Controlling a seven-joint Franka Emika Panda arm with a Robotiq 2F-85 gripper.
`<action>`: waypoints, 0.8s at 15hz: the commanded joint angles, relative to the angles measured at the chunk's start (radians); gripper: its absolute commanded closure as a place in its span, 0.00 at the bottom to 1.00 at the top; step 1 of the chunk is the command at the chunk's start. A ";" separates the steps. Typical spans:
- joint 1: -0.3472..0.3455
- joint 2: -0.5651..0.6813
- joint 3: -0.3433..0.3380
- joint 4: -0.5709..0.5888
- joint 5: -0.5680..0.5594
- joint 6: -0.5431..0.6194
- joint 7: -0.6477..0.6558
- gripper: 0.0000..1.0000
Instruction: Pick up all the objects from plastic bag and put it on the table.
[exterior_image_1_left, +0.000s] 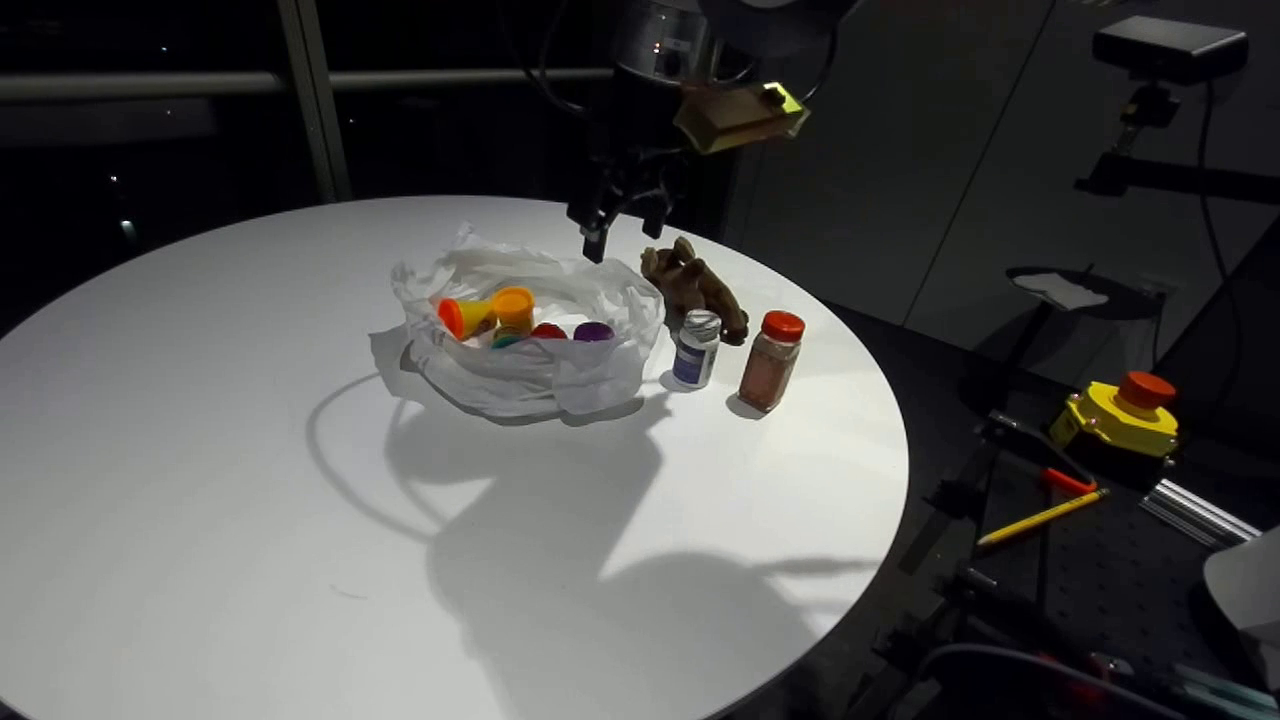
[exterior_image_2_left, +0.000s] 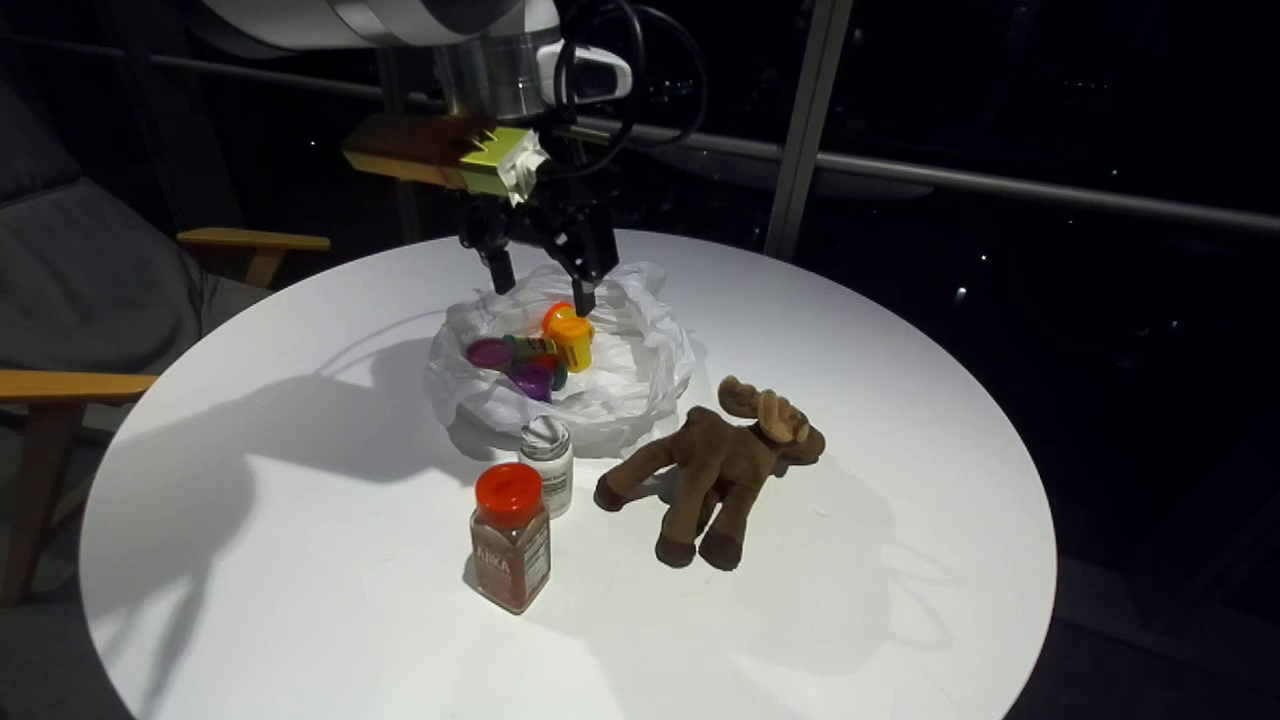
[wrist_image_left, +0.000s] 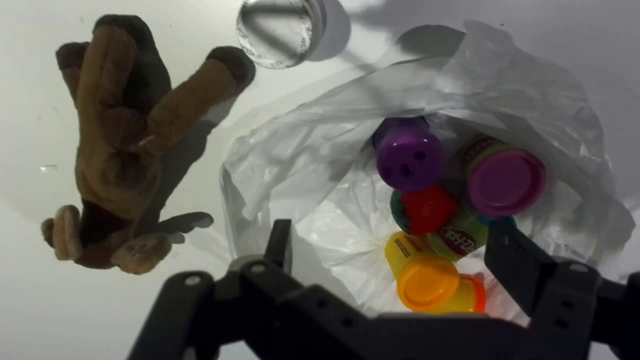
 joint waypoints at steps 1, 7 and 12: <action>0.023 0.116 0.034 0.130 0.004 -0.041 -0.022 0.00; 0.083 0.293 0.015 0.288 -0.013 -0.046 -0.002 0.00; 0.112 0.395 -0.028 0.438 -0.017 -0.054 0.007 0.00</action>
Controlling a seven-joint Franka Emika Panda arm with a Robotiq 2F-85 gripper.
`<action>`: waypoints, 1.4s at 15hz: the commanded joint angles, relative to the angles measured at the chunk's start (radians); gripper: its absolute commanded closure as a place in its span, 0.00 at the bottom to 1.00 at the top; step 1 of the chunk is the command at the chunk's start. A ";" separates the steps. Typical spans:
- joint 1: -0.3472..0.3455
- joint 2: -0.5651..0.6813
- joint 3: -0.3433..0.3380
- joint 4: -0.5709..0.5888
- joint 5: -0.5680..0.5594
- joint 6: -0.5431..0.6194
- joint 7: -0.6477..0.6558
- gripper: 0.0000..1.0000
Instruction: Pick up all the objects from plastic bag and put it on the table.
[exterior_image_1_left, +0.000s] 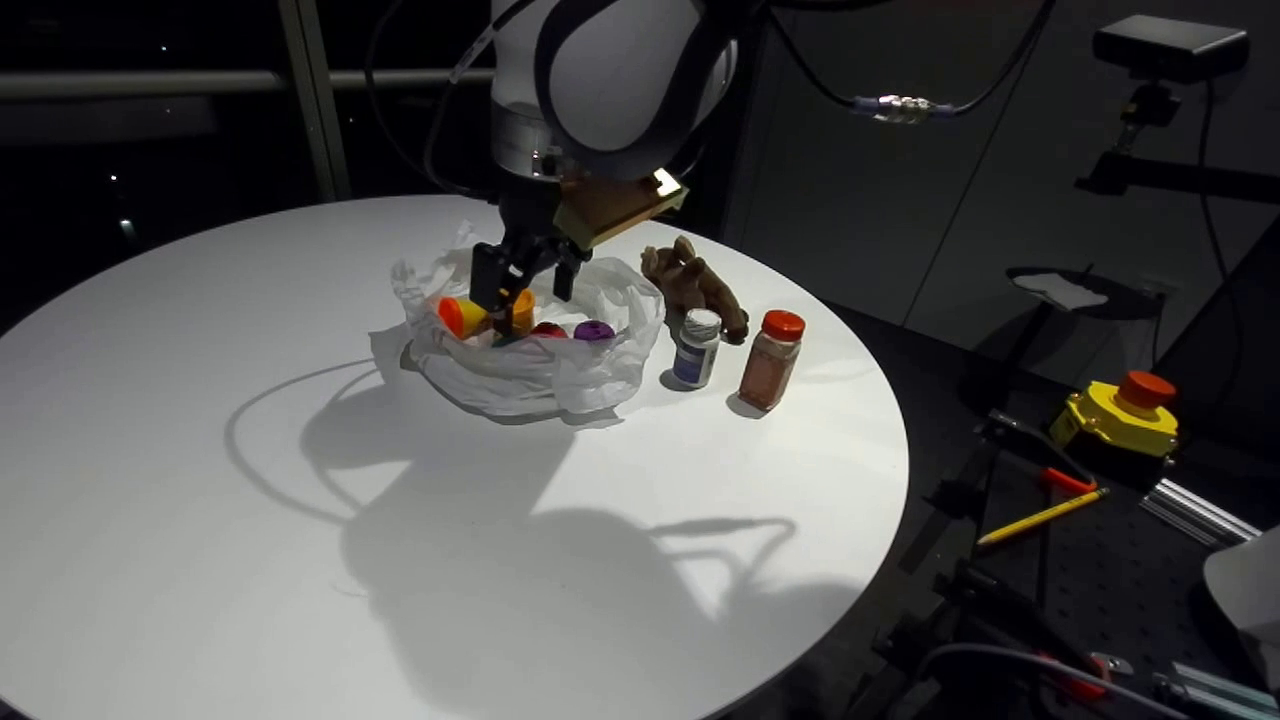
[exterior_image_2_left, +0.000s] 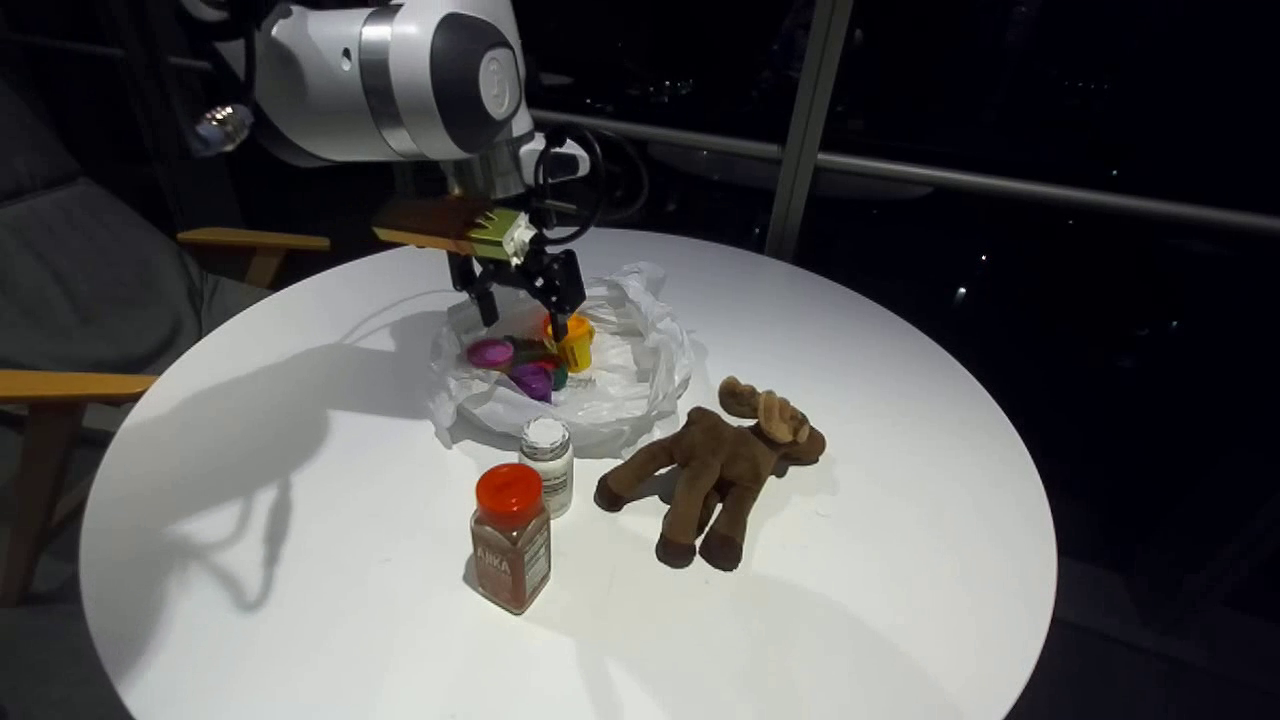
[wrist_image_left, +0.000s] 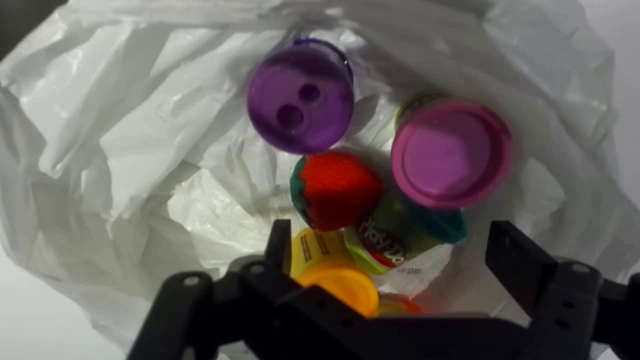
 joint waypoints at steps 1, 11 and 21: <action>0.025 0.080 -0.037 0.142 -0.012 -0.037 0.011 0.00; 0.024 0.202 -0.071 0.324 -0.009 -0.113 0.012 0.32; 0.061 -0.002 -0.117 0.193 -0.047 -0.176 0.057 0.72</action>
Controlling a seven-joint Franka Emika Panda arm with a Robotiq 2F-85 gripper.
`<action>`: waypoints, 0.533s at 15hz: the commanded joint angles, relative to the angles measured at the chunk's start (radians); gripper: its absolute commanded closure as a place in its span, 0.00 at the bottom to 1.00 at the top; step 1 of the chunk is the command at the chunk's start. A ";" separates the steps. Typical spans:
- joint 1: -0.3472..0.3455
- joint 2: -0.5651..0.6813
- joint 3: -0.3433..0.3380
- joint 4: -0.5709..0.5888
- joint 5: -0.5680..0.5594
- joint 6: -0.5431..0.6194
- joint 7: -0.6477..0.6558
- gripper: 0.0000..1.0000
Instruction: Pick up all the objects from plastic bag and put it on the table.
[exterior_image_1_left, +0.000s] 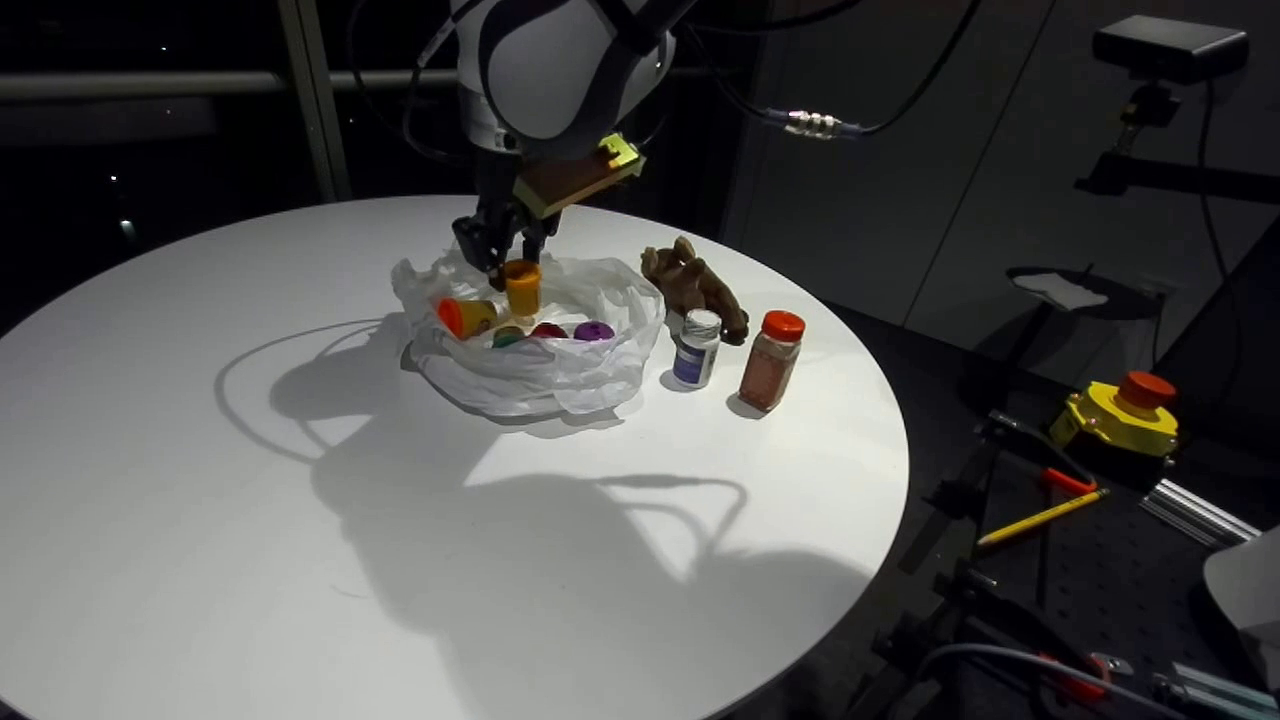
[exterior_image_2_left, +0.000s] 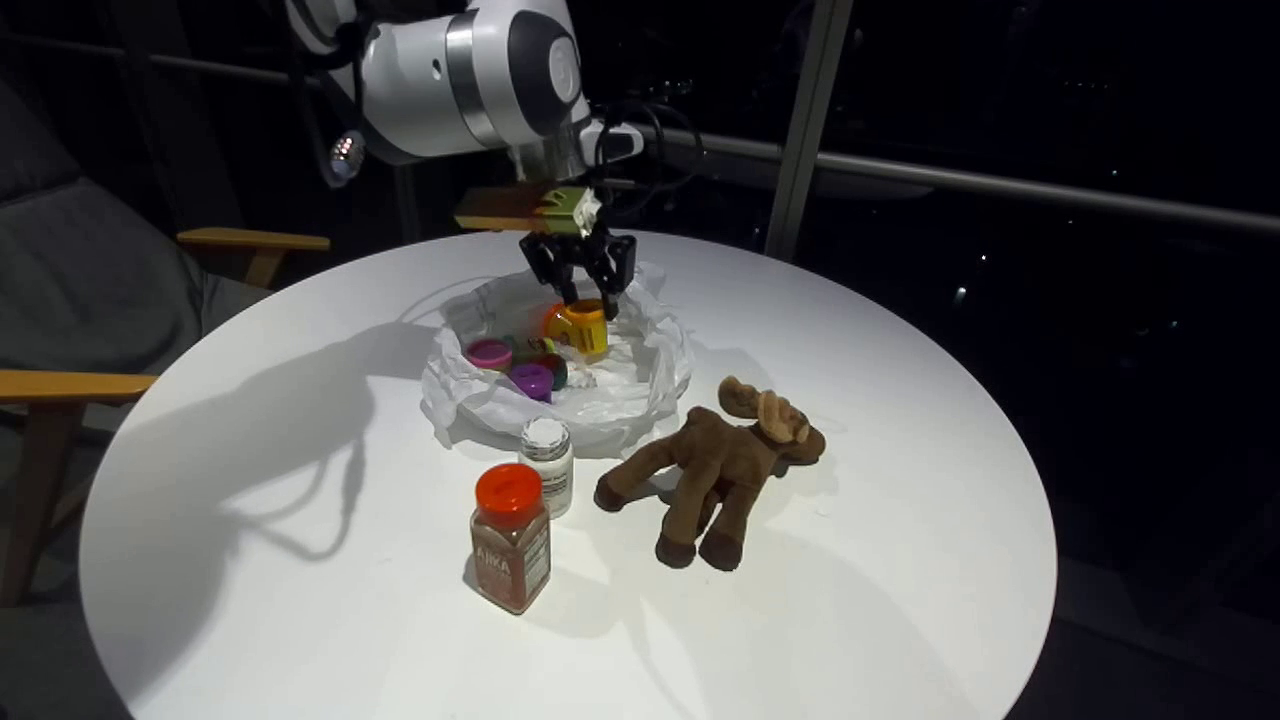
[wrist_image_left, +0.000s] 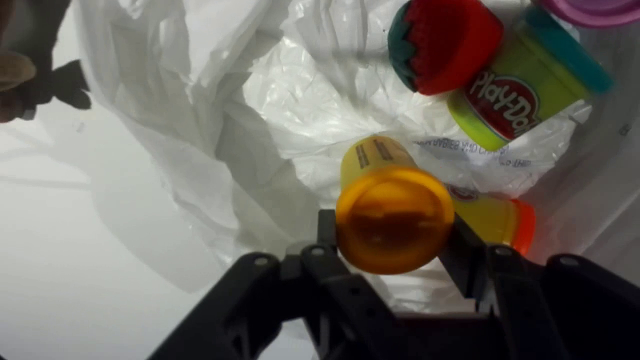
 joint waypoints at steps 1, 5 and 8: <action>0.039 -0.194 -0.017 -0.120 -0.033 -0.084 0.048 0.72; 0.039 -0.380 0.052 -0.232 -0.024 -0.194 0.035 0.72; 0.041 -0.513 0.136 -0.376 -0.013 -0.232 0.026 0.72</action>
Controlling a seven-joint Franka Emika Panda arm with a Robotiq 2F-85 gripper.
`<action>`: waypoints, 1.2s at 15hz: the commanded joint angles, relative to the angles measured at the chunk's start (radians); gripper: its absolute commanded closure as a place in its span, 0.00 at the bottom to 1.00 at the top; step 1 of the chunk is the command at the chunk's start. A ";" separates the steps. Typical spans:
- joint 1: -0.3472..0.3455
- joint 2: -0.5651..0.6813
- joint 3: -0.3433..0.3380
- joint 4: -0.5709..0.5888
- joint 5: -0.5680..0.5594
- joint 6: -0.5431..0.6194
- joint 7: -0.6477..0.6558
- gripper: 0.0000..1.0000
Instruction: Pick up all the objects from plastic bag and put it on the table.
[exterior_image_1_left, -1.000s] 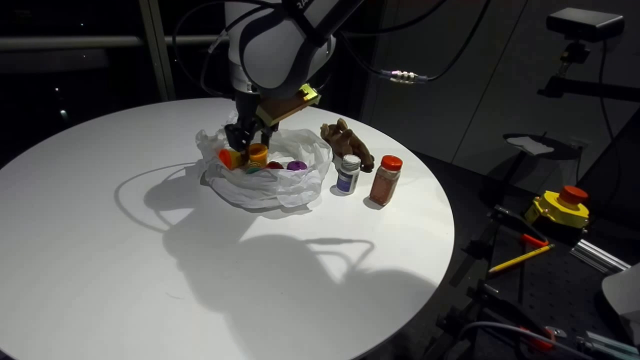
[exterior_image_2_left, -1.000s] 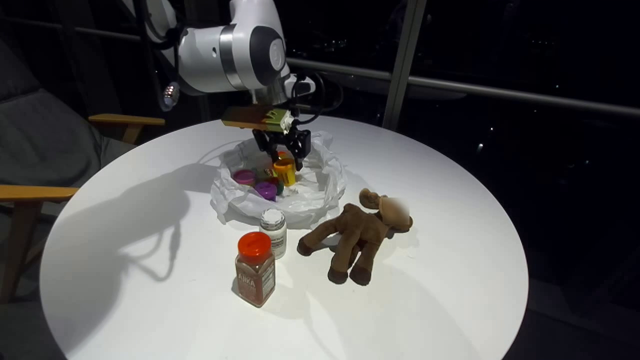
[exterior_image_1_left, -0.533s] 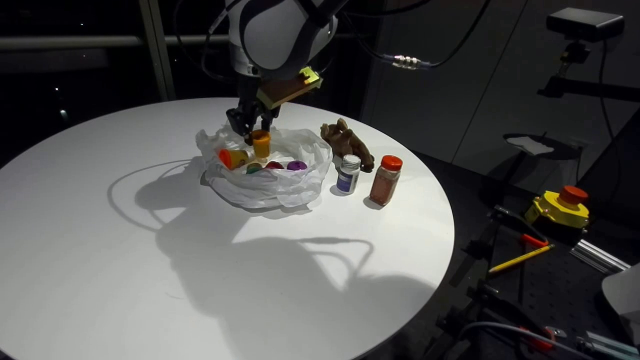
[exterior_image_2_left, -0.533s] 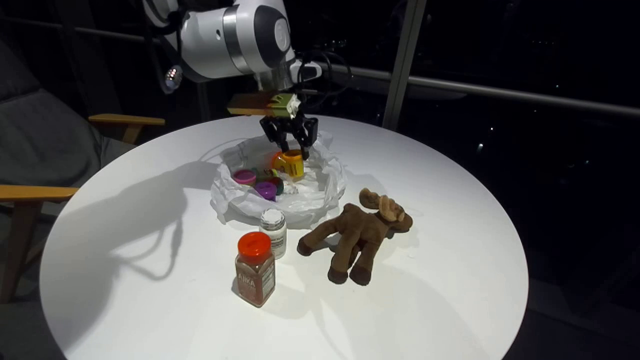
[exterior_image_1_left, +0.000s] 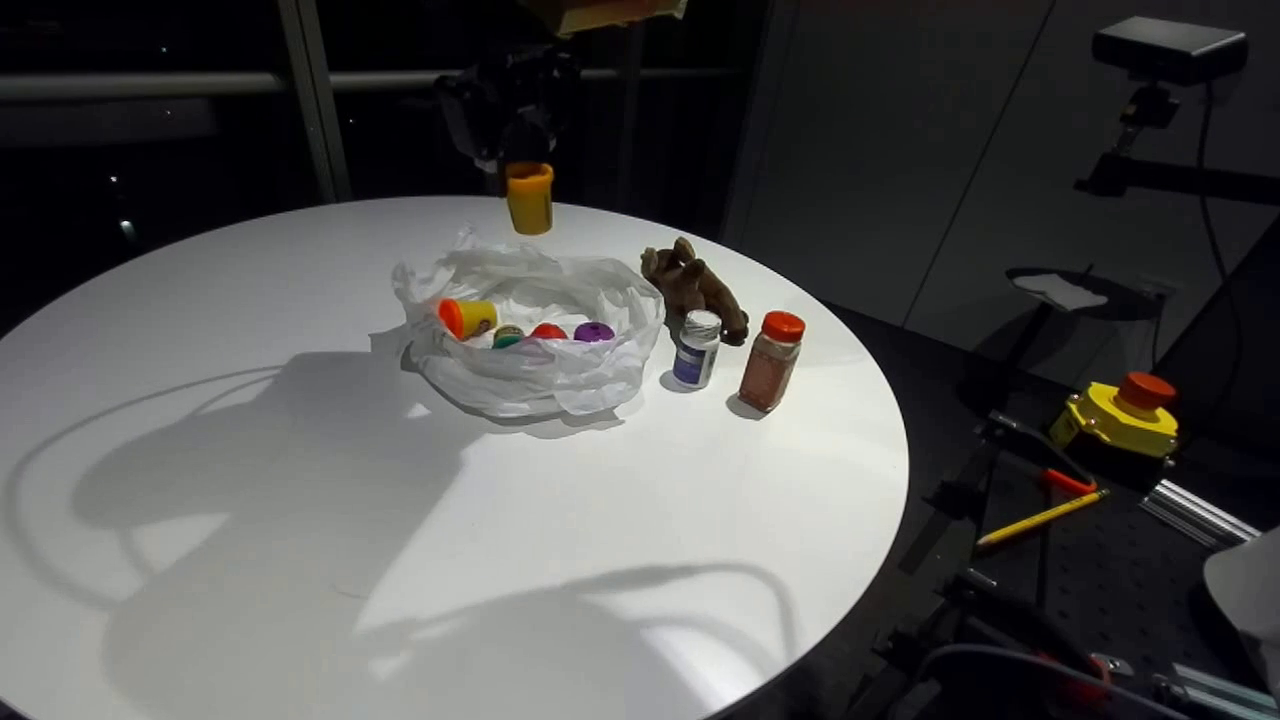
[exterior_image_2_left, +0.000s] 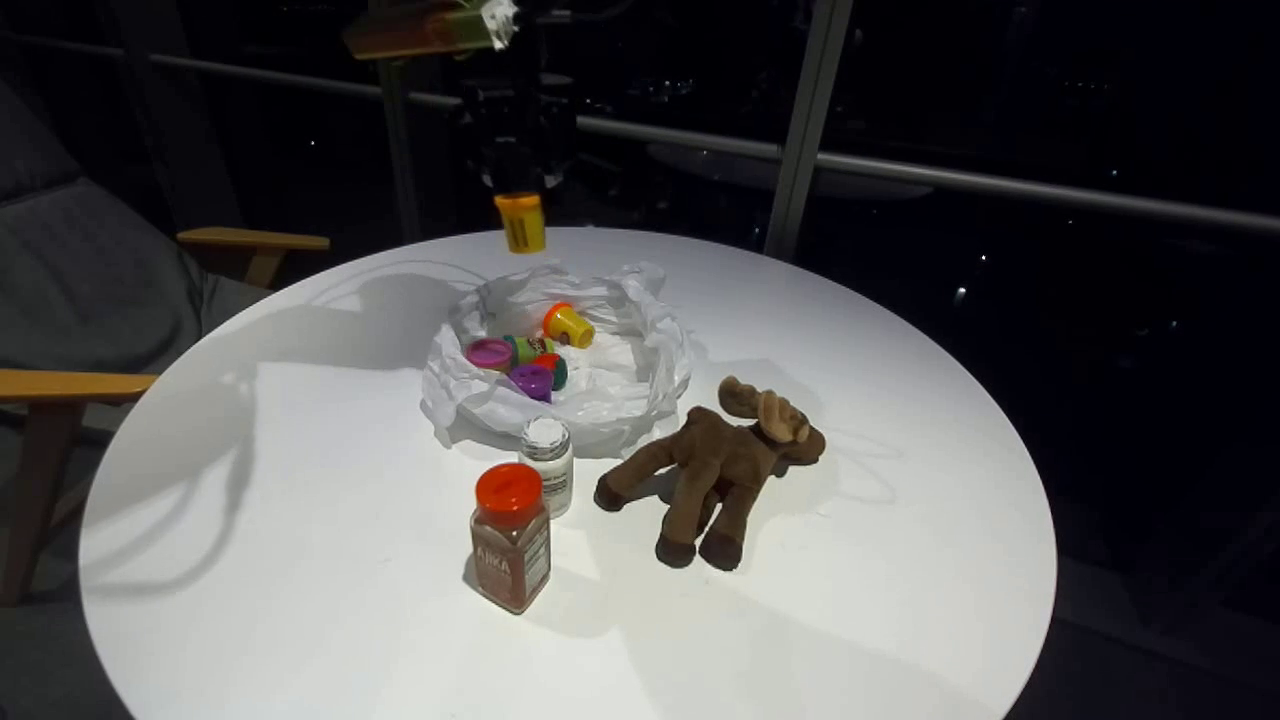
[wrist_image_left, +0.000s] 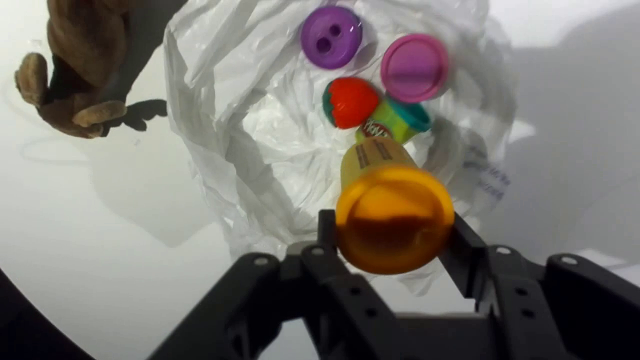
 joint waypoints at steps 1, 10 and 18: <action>0.006 -0.187 0.098 -0.226 0.012 -0.018 0.001 0.72; 0.085 -0.096 0.243 -0.409 0.038 0.289 0.131 0.72; 0.167 0.054 0.140 -0.359 0.008 0.417 0.174 0.72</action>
